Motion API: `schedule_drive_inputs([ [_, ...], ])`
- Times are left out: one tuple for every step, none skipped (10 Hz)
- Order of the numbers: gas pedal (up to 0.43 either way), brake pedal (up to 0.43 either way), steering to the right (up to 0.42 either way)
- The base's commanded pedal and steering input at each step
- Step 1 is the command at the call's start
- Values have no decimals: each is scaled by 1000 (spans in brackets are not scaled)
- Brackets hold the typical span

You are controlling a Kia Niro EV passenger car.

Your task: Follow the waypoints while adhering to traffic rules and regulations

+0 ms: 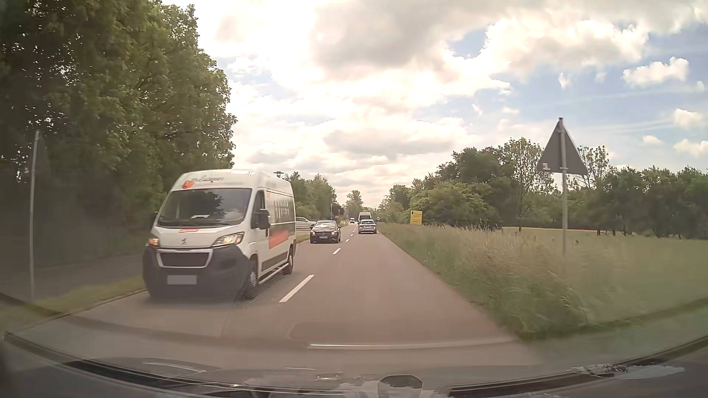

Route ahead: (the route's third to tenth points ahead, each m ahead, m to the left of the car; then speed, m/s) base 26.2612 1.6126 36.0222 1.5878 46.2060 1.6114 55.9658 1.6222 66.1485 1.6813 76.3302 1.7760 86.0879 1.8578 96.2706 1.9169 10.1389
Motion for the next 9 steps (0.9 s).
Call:
schedule_drive_inputs([
  [87,0,1],
  [87,0,1],
  [87,0,1],
  [87,0,1],
  [87,0,0],
  [87,0,1],
  [87,0,1],
  [87,0,0],
  [87,0,0],
])
